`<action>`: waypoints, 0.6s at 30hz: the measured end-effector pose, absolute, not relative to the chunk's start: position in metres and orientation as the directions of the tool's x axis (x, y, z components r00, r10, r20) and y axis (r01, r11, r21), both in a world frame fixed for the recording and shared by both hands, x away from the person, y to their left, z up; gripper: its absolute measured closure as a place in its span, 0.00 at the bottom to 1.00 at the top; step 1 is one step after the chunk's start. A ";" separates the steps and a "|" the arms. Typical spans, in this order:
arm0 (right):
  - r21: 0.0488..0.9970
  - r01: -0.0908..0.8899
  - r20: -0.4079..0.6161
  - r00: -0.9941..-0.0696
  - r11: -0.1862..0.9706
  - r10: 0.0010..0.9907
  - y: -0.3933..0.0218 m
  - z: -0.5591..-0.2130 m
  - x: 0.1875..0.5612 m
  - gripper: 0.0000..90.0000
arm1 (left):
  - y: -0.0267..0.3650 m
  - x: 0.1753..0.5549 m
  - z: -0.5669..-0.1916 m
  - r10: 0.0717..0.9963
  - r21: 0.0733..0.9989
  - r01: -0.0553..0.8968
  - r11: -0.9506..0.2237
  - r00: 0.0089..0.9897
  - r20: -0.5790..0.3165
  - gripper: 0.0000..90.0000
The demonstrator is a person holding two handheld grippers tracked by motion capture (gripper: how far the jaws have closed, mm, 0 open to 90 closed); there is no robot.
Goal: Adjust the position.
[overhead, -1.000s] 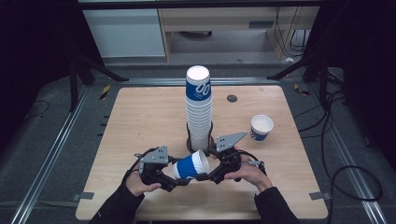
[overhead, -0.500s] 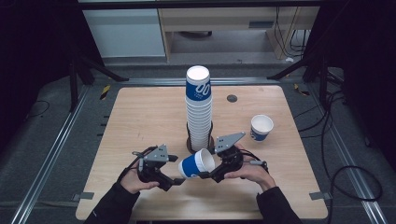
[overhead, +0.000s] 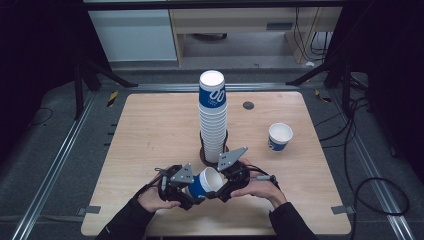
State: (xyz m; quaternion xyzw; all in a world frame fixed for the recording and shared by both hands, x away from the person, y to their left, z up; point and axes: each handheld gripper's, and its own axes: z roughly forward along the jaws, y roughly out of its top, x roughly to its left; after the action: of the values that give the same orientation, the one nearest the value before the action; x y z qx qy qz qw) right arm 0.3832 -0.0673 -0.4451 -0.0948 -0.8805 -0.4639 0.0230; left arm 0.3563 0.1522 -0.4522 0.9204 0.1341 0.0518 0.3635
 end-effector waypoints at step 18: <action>0.913 0.233 0.145 -0.953 0.336 0.268 -0.098 -0.425 0.394 0.09 | 0.179 0.369 -0.438 0.420 0.826 0.308 -0.472 0.902 -0.096 0.29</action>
State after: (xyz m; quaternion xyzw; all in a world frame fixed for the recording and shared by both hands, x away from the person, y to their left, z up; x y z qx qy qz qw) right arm 0.3945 -0.0985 -0.4251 -0.1532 -0.8171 -0.5556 -0.0154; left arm 0.3687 0.1793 -0.4382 0.8559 0.2125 0.0600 0.4676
